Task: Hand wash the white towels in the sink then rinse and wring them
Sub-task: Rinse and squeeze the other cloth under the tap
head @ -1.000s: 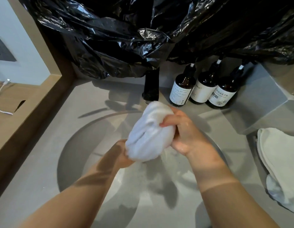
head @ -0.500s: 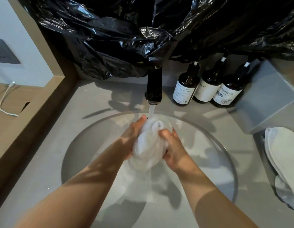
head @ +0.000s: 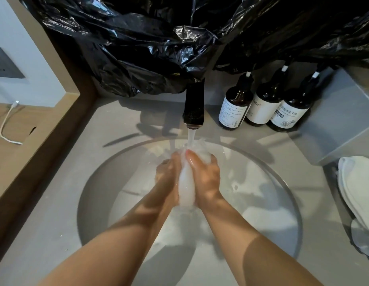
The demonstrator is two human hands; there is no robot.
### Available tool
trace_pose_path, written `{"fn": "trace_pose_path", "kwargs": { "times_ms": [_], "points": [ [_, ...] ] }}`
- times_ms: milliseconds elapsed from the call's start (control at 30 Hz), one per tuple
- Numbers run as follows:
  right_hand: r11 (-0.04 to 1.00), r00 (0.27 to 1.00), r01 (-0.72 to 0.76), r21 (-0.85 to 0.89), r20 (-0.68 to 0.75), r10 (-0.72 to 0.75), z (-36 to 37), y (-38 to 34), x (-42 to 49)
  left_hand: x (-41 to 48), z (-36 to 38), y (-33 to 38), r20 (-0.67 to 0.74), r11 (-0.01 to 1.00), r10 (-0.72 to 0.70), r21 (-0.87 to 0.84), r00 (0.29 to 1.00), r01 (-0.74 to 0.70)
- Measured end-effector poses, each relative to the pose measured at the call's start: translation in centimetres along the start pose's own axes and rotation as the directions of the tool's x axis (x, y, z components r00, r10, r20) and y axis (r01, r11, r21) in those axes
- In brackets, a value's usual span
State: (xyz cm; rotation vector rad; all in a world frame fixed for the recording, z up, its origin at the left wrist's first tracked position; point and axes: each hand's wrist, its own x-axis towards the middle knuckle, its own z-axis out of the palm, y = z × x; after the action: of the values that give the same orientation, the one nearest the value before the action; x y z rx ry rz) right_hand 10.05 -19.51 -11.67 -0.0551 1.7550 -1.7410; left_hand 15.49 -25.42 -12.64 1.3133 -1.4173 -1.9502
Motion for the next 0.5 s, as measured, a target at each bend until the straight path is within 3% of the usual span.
{"fn": "trace_pose_path", "kwargs": {
  "times_ms": [67,167,333,400,500],
  "points": [
    [0.999,0.999,-0.039,0.021,-0.027,0.039,-0.1,0.4,0.5,0.2,0.0,-0.4,-0.049,0.995,0.06,0.087,0.997,-0.056],
    [0.996,0.996,-0.077,0.048,-0.037,0.079,-0.1,1.3,1.4,-0.6,0.1,0.4,-0.059,0.979,0.037,0.202,0.998,-0.024],
    [0.953,0.942,-0.303,0.002,0.148,0.3,0.0,2.7,2.1,-1.8,-0.7,1.1,-0.031,0.961,0.058,0.274,0.998,-0.047],
    [0.95,0.936,-0.311,-0.015,0.167,0.309,0.2,2.3,2.1,-1.8,-1.3,0.6,-0.002,0.963,0.1,0.251,0.995,-0.096],
    [0.956,0.946,-0.276,0.103,0.204,0.251,-0.1,1.1,2.3,-1.4,-1.6,1.1,-0.006,0.967,0.046,0.252,0.999,-0.044]
  ]
}}
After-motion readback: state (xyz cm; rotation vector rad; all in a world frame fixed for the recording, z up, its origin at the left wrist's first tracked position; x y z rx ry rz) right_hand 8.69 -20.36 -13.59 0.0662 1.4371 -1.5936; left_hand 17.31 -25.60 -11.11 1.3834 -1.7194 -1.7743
